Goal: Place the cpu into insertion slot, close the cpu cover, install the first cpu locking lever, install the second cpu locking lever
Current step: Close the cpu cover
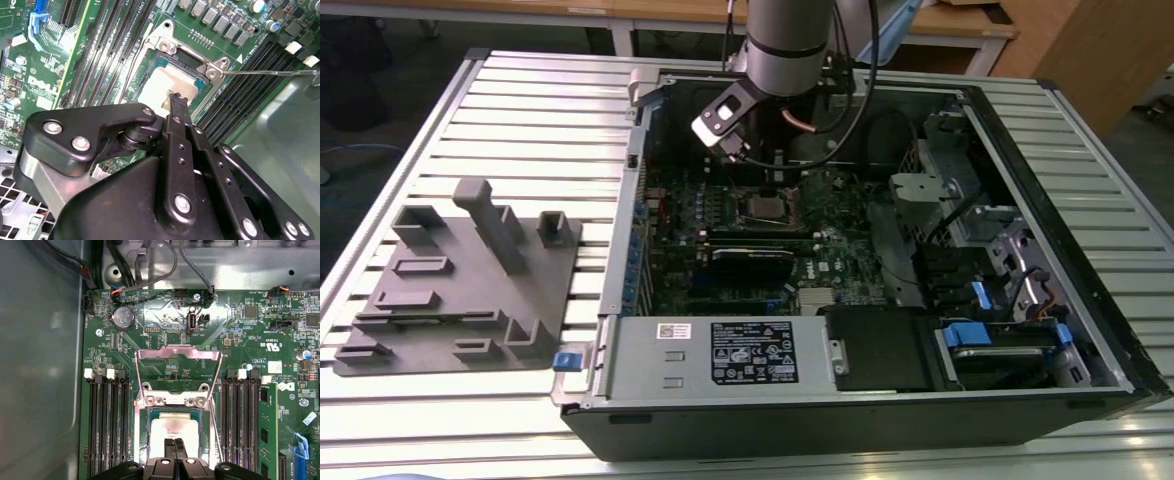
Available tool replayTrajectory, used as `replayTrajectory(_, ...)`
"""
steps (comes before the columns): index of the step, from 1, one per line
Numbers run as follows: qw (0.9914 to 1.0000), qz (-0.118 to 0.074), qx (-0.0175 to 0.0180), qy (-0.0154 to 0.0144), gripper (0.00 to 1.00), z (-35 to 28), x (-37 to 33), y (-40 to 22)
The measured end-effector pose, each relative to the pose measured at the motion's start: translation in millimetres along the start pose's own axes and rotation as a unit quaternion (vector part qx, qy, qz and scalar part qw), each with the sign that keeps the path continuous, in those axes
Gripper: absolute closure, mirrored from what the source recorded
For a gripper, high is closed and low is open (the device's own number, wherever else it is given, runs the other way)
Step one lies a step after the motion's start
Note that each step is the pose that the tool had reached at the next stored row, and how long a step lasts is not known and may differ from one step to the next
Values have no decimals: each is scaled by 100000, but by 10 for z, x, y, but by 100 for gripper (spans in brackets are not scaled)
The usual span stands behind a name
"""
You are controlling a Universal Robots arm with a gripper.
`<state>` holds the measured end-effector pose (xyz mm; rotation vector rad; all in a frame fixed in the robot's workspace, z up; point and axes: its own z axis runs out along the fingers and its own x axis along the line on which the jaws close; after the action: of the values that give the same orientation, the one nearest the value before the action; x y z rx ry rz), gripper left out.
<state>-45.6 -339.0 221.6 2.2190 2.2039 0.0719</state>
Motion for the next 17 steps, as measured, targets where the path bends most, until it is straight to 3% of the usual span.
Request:
replayTrajectory(12,100000,-2,-5,10,89,-77,2,4)
replayTrajectory(17,100000,-1,-8,13,89,-79,2,4)
